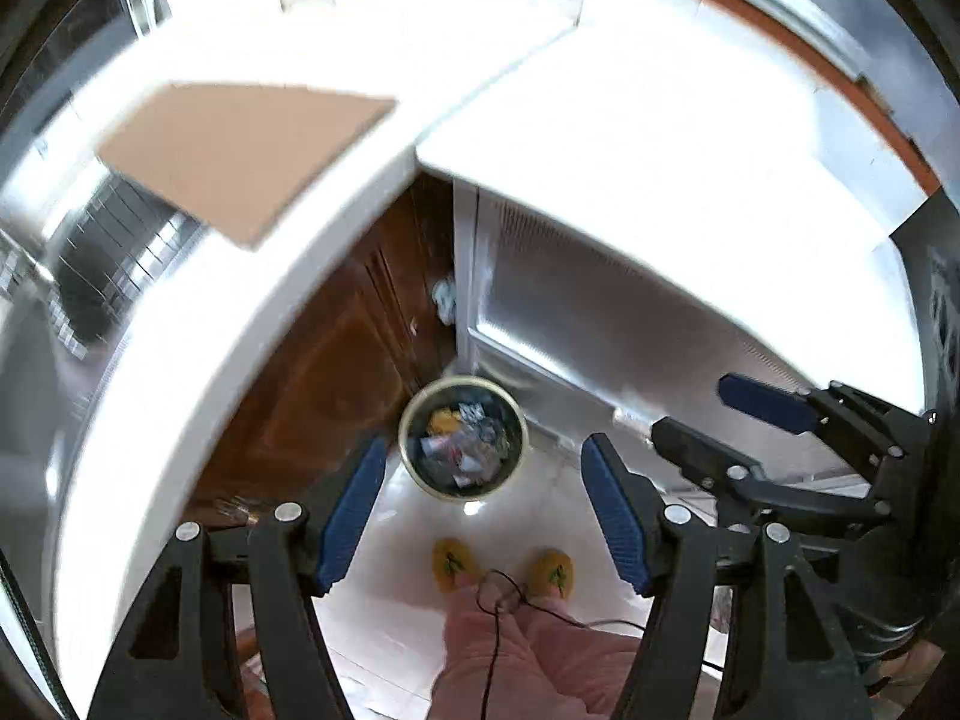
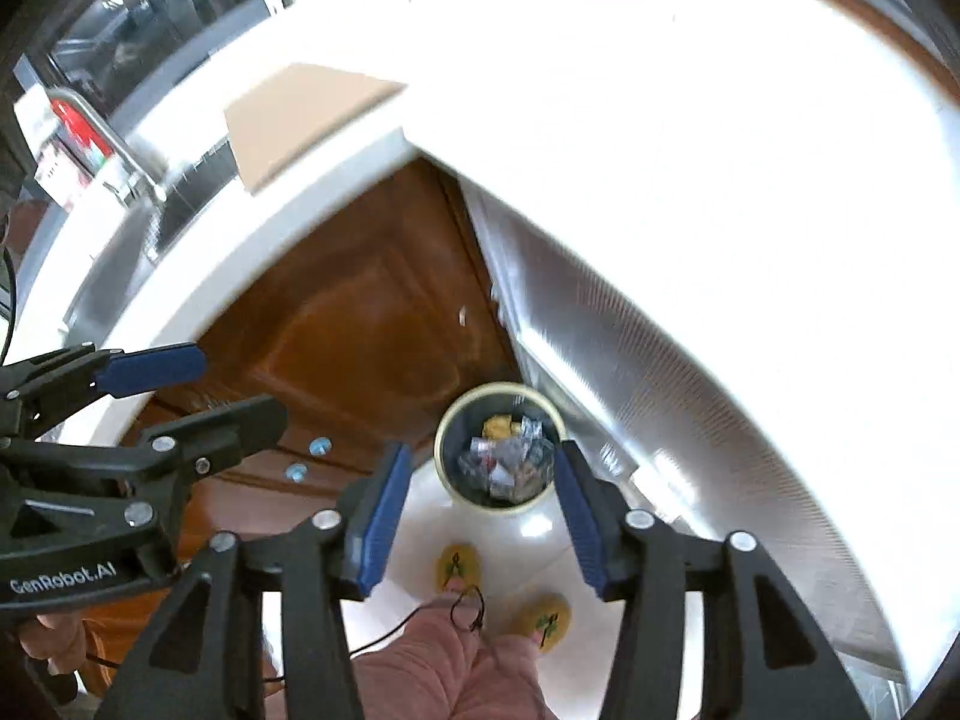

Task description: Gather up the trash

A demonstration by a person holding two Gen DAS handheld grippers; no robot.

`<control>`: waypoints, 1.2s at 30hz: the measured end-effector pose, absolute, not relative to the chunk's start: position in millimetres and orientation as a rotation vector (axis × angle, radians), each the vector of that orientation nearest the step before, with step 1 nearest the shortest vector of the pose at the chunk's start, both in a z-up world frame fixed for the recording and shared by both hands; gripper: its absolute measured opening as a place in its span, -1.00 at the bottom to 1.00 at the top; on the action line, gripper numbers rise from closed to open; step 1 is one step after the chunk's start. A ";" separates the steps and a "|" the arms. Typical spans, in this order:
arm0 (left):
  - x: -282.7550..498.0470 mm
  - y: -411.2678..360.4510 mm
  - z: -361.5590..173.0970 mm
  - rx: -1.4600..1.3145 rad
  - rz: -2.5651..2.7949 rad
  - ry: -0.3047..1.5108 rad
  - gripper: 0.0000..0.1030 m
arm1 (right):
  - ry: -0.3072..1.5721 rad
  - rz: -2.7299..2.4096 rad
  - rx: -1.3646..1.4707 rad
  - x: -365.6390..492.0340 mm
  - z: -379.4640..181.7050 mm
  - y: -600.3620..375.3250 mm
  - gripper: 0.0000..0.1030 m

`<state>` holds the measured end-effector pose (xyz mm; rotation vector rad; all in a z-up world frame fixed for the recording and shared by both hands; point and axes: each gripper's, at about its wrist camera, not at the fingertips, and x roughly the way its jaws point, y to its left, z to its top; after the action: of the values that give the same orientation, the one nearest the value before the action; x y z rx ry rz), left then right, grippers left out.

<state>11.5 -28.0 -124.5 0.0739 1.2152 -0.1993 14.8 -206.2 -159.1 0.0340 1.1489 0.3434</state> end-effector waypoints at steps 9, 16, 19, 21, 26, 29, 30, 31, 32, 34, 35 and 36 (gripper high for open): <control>4.9 -29.1 -31.4 0.082 -0.169 1.036 0.33 | 1.004 0.332 0.034 16.5 -75.4 -208.5 0.05; -1.5 -26.9 21.9 0.061 -0.135 0.910 0.34 | 0.938 0.298 0.087 13.9 -25.9 -214.4 0.05; -6.5 -25.3 39.7 0.048 -0.108 0.868 0.40 | 0.909 0.279 0.096 10.5 -11.2 -214.6 0.05; -9.4 -26.5 43.5 0.045 -0.091 0.855 0.42 | 0.888 0.265 0.094 7.7 -5.6 -213.3 0.05; -11.0 -26.5 47.0 0.029 -0.059 0.848 0.42 | 0.863 0.239 0.097 5.5 1.9 -214.0 0.05; -8.2 -26.5 43.0 0.032 -0.046 0.843 0.42 | 0.835 0.226 0.093 5.2 7.5 -214.5 0.05; -8.0 -26.5 43.8 0.033 -0.040 0.838 0.42 | 0.828 0.224 0.091 5.0 8.6 -214.8 0.05; -7.3 -26.6 42.3 0.033 -0.038 0.834 0.42 | 0.819 0.222 0.084 5.2 10.8 -214.5 0.05; -7.0 -27.2 43.2 0.034 -0.029 0.827 0.42 | 0.814 0.221 0.079 5.5 12.0 -213.6 0.05; -5.4 -26.1 43.6 0.033 -0.020 0.821 0.42 | 0.810 0.222 0.069 6.4 13.8 -211.7 0.05; -4.3 -25.4 43.7 0.031 -0.016 0.820 0.42 | 0.808 0.223 0.067 6.9 13.8 -211.8 0.05; -3.2 -25.0 43.7 0.030 -0.013 0.818 0.42 | 0.805 0.224 0.065 7.9 14.4 -210.9 0.05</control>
<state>-3.2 -25.0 43.7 0.0295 0.8182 -0.0127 7.9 -210.9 14.4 0.0647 0.8050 0.2240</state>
